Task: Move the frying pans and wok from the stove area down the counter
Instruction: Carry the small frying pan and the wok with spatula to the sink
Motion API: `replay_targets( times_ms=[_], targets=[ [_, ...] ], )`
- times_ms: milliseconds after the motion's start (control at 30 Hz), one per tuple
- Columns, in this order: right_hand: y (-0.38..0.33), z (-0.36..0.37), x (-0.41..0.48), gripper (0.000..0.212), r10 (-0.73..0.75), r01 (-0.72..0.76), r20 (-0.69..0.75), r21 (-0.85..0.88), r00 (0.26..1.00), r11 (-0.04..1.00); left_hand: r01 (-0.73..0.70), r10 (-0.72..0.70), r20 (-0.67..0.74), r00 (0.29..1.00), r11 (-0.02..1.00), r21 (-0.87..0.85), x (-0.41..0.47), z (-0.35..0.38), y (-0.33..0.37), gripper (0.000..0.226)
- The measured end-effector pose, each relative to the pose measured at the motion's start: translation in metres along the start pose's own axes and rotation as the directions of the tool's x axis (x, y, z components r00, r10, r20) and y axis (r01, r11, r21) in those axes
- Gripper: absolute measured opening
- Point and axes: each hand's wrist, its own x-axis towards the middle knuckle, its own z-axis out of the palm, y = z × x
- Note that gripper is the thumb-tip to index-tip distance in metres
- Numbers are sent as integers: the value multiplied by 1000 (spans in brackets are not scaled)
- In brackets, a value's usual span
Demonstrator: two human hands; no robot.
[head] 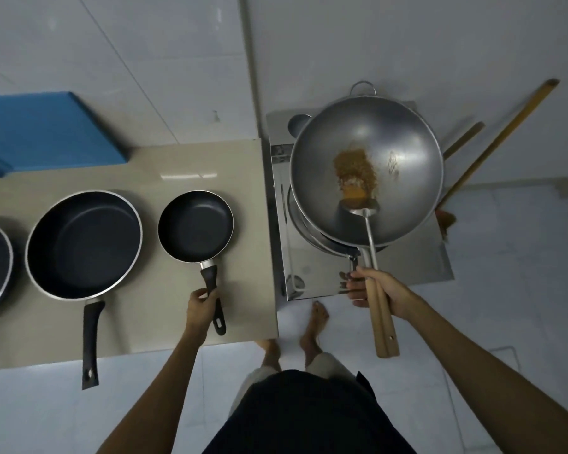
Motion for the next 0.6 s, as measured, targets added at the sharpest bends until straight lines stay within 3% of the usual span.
replay_targets(
  times_ms=[100, 233, 467, 600],
  targets=[
    [1, 1, 2, 29, 29, -29, 8, 83, 1000, 996, 69, -55, 84, 995, 982, -174, 0, 2, -7, 24],
    [0, 4, 4, 26, 52, -53, 9, 154, 999, 987, 128, -72, 169, 983, 929, -348, 5, 3, -13, 25],
    [1, 12, 4, 26, 37, -32, -29, 153, 999, 988, 217, -98, 283, 954, 878, -427, 4, 3, -4, 32],
    [0, 18, 0, 25, 36, -28, -59, 118, 998, 993, 215, -89, 296, 951, 879, -425, 3, -3, 5, 23]
  ],
)
